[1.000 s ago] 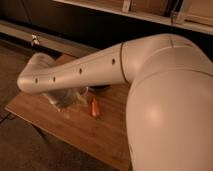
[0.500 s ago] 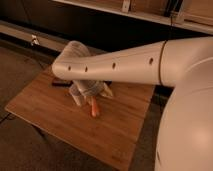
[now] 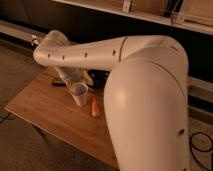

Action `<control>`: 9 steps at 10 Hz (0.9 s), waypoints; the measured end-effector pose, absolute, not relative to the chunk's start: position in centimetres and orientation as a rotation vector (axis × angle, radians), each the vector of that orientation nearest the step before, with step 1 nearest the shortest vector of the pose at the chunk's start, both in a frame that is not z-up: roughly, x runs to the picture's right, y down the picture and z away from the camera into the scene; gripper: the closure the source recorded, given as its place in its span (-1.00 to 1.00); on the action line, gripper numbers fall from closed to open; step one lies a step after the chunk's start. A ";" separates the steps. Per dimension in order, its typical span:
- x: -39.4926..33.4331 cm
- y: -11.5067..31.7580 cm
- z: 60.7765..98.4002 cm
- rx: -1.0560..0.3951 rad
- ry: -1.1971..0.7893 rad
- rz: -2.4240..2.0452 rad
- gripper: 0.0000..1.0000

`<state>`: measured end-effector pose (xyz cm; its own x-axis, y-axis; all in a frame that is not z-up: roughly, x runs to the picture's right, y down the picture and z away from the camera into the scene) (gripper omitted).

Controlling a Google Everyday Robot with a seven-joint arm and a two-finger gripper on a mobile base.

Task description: Move the arm in a circular motion

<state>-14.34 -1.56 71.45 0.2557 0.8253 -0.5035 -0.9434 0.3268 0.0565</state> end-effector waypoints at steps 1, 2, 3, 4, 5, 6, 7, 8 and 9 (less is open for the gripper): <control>-16.4 -1.3 71.5 -0.302 0.467 1.192 -0.30; -19.2 -0.2 71.1 -0.345 0.434 1.138 -0.30; -20.5 1.3 70.5 -0.377 0.422 1.092 -0.30; -21.2 3.1 69.7 -0.406 0.418 1.045 -0.30; -20.6 6.3 68.3 -0.440 0.434 0.981 -0.30; -19.1 7.7 67.7 -0.444 0.458 0.964 -0.30; -15.6 9.2 67.0 -0.430 0.513 0.976 -0.30; -10.4 9.9 66.3 -0.392 0.591 1.032 -0.30; -7.1 9.9 65.9 -0.363 0.638 1.082 -0.30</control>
